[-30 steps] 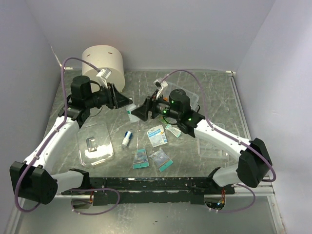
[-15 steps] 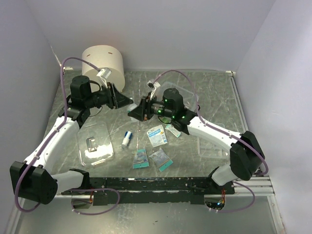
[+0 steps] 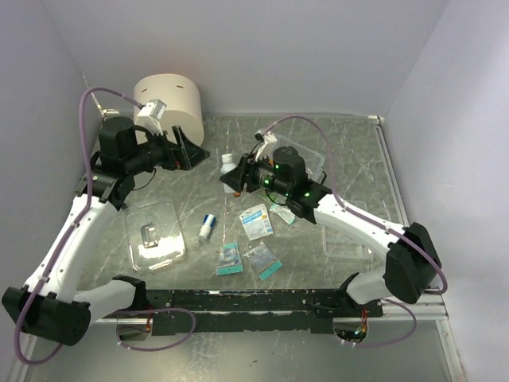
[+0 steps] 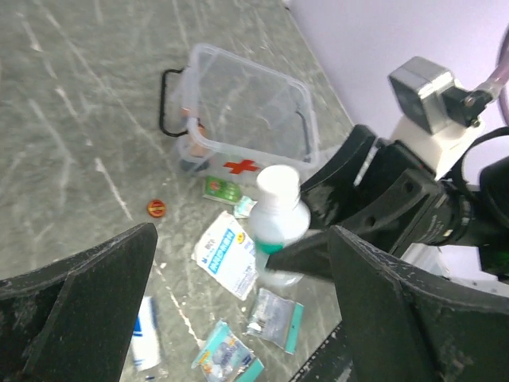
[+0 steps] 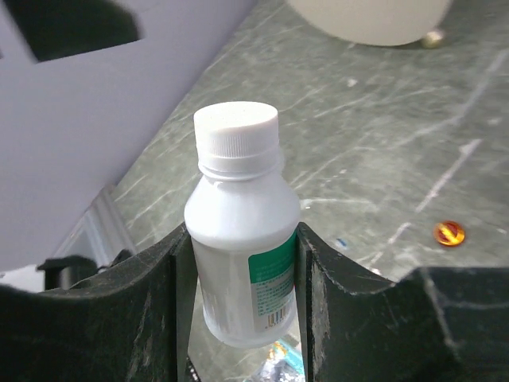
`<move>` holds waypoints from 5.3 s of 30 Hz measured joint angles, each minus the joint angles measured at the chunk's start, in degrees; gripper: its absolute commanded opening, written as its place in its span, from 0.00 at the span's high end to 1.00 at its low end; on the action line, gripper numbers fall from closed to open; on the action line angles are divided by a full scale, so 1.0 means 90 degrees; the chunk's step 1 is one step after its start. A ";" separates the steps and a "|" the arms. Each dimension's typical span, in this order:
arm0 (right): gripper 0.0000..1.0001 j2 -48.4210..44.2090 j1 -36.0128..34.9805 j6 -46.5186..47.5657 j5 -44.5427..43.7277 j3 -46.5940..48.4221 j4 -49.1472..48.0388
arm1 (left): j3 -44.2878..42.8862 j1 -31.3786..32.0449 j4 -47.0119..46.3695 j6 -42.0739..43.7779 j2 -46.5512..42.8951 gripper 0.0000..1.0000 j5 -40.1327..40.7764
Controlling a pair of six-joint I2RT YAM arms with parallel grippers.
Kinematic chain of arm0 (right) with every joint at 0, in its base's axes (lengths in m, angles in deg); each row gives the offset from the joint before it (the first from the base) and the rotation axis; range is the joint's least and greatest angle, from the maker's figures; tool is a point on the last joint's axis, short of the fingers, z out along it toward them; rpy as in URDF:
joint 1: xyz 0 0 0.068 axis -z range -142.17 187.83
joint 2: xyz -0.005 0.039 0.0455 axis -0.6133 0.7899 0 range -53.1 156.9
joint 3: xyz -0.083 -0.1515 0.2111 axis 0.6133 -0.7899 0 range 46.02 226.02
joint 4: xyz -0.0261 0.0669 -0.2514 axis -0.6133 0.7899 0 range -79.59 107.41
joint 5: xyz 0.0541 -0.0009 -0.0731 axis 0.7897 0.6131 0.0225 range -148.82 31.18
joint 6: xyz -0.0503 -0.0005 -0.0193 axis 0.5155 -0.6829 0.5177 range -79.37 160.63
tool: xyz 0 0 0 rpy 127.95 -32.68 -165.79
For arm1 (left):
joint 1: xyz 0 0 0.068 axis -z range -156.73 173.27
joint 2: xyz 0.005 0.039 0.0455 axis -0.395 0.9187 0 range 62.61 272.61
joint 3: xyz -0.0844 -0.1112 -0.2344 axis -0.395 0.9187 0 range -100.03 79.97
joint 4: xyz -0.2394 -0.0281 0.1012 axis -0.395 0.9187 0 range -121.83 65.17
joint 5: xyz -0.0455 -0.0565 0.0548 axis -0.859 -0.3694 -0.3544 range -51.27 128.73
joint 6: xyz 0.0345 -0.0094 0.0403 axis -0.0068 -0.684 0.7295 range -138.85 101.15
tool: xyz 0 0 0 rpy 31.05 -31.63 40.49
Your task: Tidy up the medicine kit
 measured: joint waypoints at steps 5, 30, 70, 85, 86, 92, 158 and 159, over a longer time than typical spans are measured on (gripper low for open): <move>0.69 -0.0440 0.0306 -0.0155 -0.1076 -0.0019 0.0670 | 0.0109 0.0000 0.0148 0.0182 -0.0563 0.01 0.0658; 0.68 0.1792 0.2023 -0.0967 -0.3723 0.1887 0.3752 | 0.1605 0.0000 -0.1758 -0.0262 -0.0916 0.00 0.0833; 0.39 0.3351 0.2234 -0.1627 -0.1702 0.2421 0.3660 | 0.1741 0.0000 -0.2030 -0.0493 -0.0988 0.02 0.1163; 0.47 0.3349 0.2242 -0.1617 -0.1413 0.2421 0.3572 | 0.1826 0.0000 -0.2025 -0.0491 -0.0986 0.01 0.1214; 0.45 0.3332 0.2242 -0.1617 -0.1421 0.2419 0.3558 | 0.1826 0.0000 -0.2028 -0.0488 -0.0986 0.01 0.1214; 0.40 0.2834 0.2237 -0.1443 -0.1659 0.2373 0.3534 | 0.1824 0.0000 -0.2018 -0.0420 -0.0988 0.01 0.1202; 0.72 0.3441 -0.2021 0.0223 -0.4920 0.1960 0.5270 | 0.2878 -0.0228 -0.2414 -0.0831 -0.3121 0.07 0.3211; 0.71 0.3444 -0.2023 0.0221 -0.4918 0.1960 0.5270 | 0.2878 -0.0228 -0.2414 -0.0831 -0.3116 0.07 0.3206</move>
